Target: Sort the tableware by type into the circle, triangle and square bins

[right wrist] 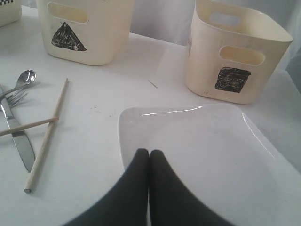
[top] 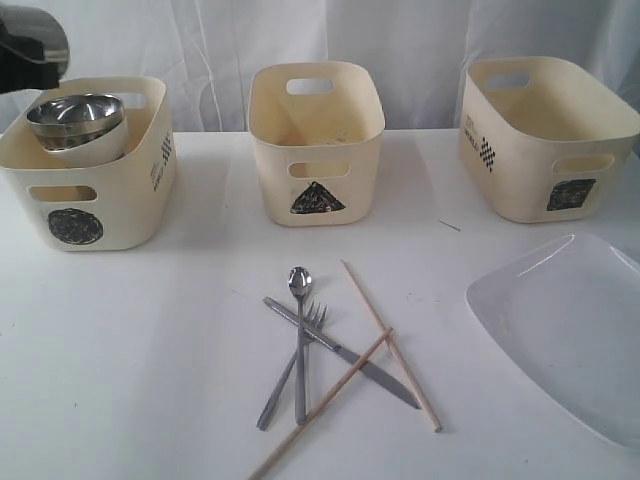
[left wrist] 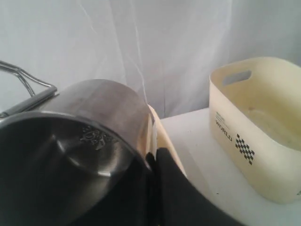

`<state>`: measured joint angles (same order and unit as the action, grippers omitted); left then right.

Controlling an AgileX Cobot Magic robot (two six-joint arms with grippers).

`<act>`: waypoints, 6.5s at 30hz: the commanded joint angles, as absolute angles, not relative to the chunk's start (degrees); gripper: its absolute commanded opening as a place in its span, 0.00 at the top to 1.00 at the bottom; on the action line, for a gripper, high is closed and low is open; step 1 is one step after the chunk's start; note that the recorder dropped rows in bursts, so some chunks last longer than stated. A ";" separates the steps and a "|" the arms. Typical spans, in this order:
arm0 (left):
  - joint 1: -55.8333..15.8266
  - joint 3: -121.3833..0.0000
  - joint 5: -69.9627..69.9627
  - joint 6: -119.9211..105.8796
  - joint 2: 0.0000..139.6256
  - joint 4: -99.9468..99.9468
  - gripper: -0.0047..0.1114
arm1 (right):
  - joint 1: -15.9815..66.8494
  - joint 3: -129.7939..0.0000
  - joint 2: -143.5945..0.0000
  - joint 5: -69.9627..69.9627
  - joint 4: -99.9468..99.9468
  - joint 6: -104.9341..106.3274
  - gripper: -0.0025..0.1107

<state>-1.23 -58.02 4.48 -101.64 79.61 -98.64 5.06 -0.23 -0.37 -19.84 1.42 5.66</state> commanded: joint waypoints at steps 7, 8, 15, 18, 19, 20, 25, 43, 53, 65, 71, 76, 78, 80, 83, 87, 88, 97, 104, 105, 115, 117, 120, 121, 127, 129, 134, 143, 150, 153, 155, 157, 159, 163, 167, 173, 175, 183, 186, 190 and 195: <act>-1.28 -75.77 11.60 -100.06 103.52 -99.95 0.96 | 5.13 0.00 0.00 -19.61 1.56 5.51 0.98; -1.28 -77.22 11.78 -100.06 104.93 -99.95 0.96 | 5.13 0.00 0.00 -19.61 1.56 5.51 0.98; -1.28 -84.82 12.13 -100.06 113.75 -99.95 0.96 | 5.13 0.00 0.00 -19.61 1.56 5.51 0.98; -1.28 -86.21 11.90 -100.19 115.59 -99.95 0.96 | 5.13 0.00 0.00 -19.61 1.56 5.51 0.98; -1.28 -86.48 11.61 -100.19 115.83 -99.95 0.96 | 5.13 0.00 0.00 -19.61 1.56 5.51 0.98; -1.28 -86.75 11.05 -100.19 115.82 -99.95 0.96 | 5.13 0.00 0.00 -19.61 1.56 5.51 0.98; -1.28 -89.04 10.20 -100.45 115.82 -99.76 0.71 | 5.13 0.00 0.00 -19.61 1.56 5.51 0.98; -1.28 -87.69 -4.87 -97.20 93.95 -92.43 0.40 | 5.13 0.00 0.00 -19.61 1.56 5.51 0.98; -1.28 -75.56 -29.28 -110.55 80.31 -99.95 0.76 | 5.13 0.00 0.00 -19.61 1.56 5.51 0.98; -1.28 -51.33 6.35 -114.08 54.56 -99.95 0.96 | 5.13 0.00 0.00 -19.61 1.56 5.51 0.98; -1.28 -41.51 26.39 -104.53 48.69 -99.95 0.96 | 5.13 0.00 0.00 -19.61 1.56 5.51 0.98; -1.28 -38.78 26.82 -101.50 47.38 -92.77 0.96 | 5.13 0.00 0.00 -19.61 1.56 5.51 0.98; -1.28 -38.65 25.61 -101.68 47.38 -88.16 0.96 | 5.13 0.00 0.00 -19.61 1.56 5.51 0.98; -1.28 -38.65 22.46 -101.84 47.38 -85.09 0.96 | 5.13 0.00 0.00 -19.61 1.56 5.51 0.98; -1.28 -38.65 15.82 -101.84 47.38 -85.09 0.96 | 5.13 0.00 0.00 -19.61 1.56 5.51 0.98; -1.28 -38.76 8.76 -108.32 45.80 -85.09 0.96 | 5.13 0.00 0.00 -19.61 1.56 5.51 0.98; -1.28 -38.76 7.22 -113.73 44.73 -85.09 0.96 | 5.13 0.00 0.00 -19.61 1.56 5.51 0.98; -1.28 -38.33 5.20 -111.27 38.85 -85.09 0.96 | 5.13 0.00 0.00 -19.61 1.56 5.51 0.98; 4.17 -29.23 9.91 -37.85 33.23 -45.59 0.96 | 5.13 0.00 0.00 -19.61 1.56 5.51 0.98; 5.61 -27.45 11.83 -30.00 32.33 -42.09 0.96 | 5.13 0.00 0.00 -19.61 1.56 5.51 0.98; 12.00 -5.43 13.56 -20.08 12.48 -29.96 0.96 | 5.13 0.00 0.00 -19.61 1.56 5.51 0.98; 12.00 -2.71 14.25 -16.42 7.81 -25.58 0.96 | 5.13 0.00 0.00 -19.61 1.56 5.51 0.98; 12.00 0.00 17.20 -9.36 0.65 -21.51 0.96 | 5.13 0.00 0.00 -19.61 1.56 5.51 0.98; 12.00 0.00 17.84 -9.32 0.00 -20.28 0.96 | 5.13 0.00 0.00 -19.61 1.56 5.51 0.98; 12.00 0.00 17.54 -13.91 0.00 -18.43 0.96 | 5.13 0.00 0.00 -19.61 1.56 5.51 0.98; 11.88 0.00 18.79 -13.70 0.00 -19.34 0.96 | 5.13 0.00 0.00 -19.61 1.56 5.51 0.98; 11.88 -0.76 28.27 -13.17 0.00 -24.56 0.96 | 5.13 0.00 0.00 -19.61 1.56 5.51 0.98; 11.88 -0.65 24.99 -8.03 0.00 -18.68 0.96 | 5.13 0.00 0.00 -19.61 1.56 5.51 0.98; 11.88 -0.65 24.44 -8.03 0.00 -18.53 0.96 | 5.13 0.00 0.00 -19.61 1.56 5.51 0.98; 11.88 -0.65 24.44 -8.03 0.00 -18.53 0.96 | 5.13 0.00 0.00 -19.61 1.56 5.51 0.98; 11.88 -0.65 24.44 -8.03 0.00 -18.53 0.96 | 5.13 0.00 0.00 -19.61 1.56 5.51 0.98; 11.88 -0.65 24.44 -8.03 0.00 -18.53 0.96 | 5.13 0.00 0.00 -19.61 1.56 5.51 0.98; 11.88 -0.65 24.44 -8.03 0.00 -18.53 0.96 | 5.13 0.00 0.00 -19.61 1.56 5.51 0.98; 11.88 -0.65 24.44 -8.03 0.00 -18.53 0.96 | 5.13 0.00 0.00 -10.22 -2.08 2.88 0.98; 11.88 -0.65 24.44 -8.03 0.00 -18.53 0.96 | 5.13 0.00 0.00 9.39 -12.59 -12.08 0.98; 11.88 -0.65 24.45 -8.03 0.00 -18.65 0.96 | 5.13 0.00 0.00 31.40 -13.51 -12.26 0.98; 11.88 -0.65 24.45 -8.03 0.00 -18.65 0.96 | 5.13 0.00 0.00 35.49 -13.66 -12.26 0.98; 11.88 -0.65 24.45 -8.03 0.00 -18.65 0.96 | 5.13 -7.70 -1.99 43.62 -26.28 -23.16 0.98; 11.88 -0.65 24.45 -8.03 0.00 -18.65 0.96 | 5.13 -20.05 -12.06 39.86 -5.08 -24.04 0.98; 11.88 -0.65 24.45 -8.03 0.00 -18.65 0.96 | 5.13 -36.17 -33.43 39.40 26.22 -20.48 0.98; 11.88 -0.65 24.45 -8.03 0.00 -18.65 0.96 | 5.13 -46.35 -55.86 15.98 32.19 -17.71 0.98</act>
<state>11.90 -1.15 23.68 -8.46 0.20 -18.55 5.17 -42.77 -45.47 33.30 28.61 -20.30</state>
